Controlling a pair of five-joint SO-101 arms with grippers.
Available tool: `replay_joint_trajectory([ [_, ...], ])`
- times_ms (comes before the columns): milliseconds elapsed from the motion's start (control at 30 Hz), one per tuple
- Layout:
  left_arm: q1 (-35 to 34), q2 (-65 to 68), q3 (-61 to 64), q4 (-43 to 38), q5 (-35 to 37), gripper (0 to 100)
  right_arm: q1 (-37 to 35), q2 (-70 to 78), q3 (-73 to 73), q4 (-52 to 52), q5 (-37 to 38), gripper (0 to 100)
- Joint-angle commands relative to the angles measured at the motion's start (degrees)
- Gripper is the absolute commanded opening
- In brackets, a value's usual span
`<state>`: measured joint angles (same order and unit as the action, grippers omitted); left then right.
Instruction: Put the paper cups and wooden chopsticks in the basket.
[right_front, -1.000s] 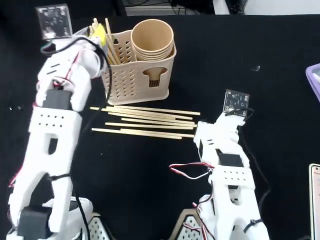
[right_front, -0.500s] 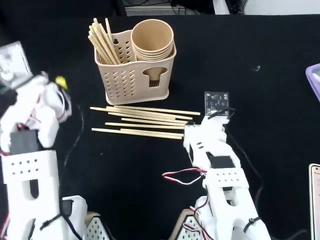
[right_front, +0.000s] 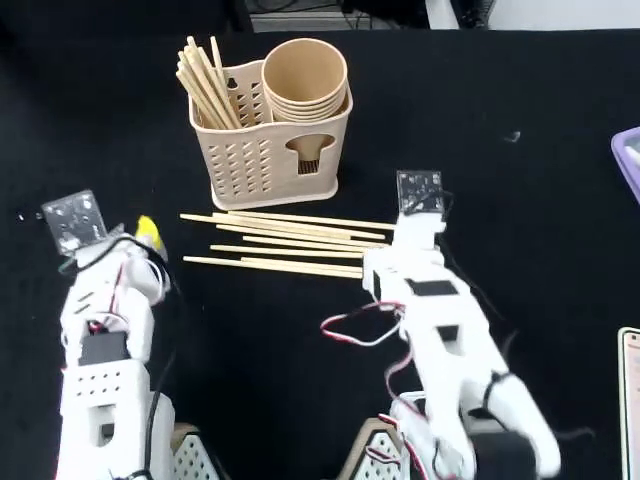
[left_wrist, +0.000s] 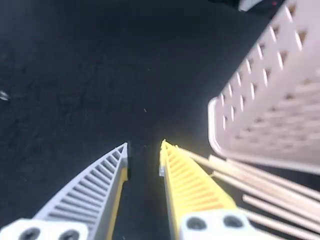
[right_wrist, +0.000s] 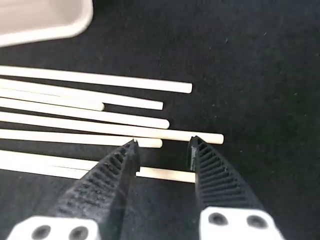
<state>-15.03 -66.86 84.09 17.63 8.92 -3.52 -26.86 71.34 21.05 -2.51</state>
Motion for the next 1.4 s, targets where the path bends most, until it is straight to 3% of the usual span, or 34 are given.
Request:
replay_joint_trajectory([
  [0, 2.6, -1.9, 2.9, -1.9, 0.4, 12, -0.5, 2.9, -4.5, -1.1, 0.7, 16.9],
  [100, 2.9, -2.0, 3.5, -1.8, 0.4, 12, -0.7, 2.9, -4.3, -0.4, 1.1, 16.9],
  [333, 2.5, -1.5, 3.6, -1.6, 0.4, 12, -1.2, 1.4, -8.5, 14.9, 1.2, 17.1],
  [567, 2.4, -1.9, 4.7, -2.0, -0.1, 12, -9.0, 1.9, -12.4, 24.0, 1.2, 17.0],
  [733, 2.3, -1.9, 4.7, -2.0, -0.1, 12, -14.4, 1.8, -19.9, 33.6, 10.8, 17.1],
  [1067, 2.3, -1.9, 4.8, -2.0, -0.1, 12, -22.6, 2.2, -16.1, 25.9, 26.2, 17.5],
  [1233, 2.3, -1.9, 4.8, -2.0, -0.1, 12, -22.6, 2.2, -12.7, 21.9, 37.4, 17.4],
  [1367, 2.3, -1.9, 4.8, -2.0, -0.1, 12, -22.6, 2.2, -10.0, 18.8, 40.8, 17.4],
])
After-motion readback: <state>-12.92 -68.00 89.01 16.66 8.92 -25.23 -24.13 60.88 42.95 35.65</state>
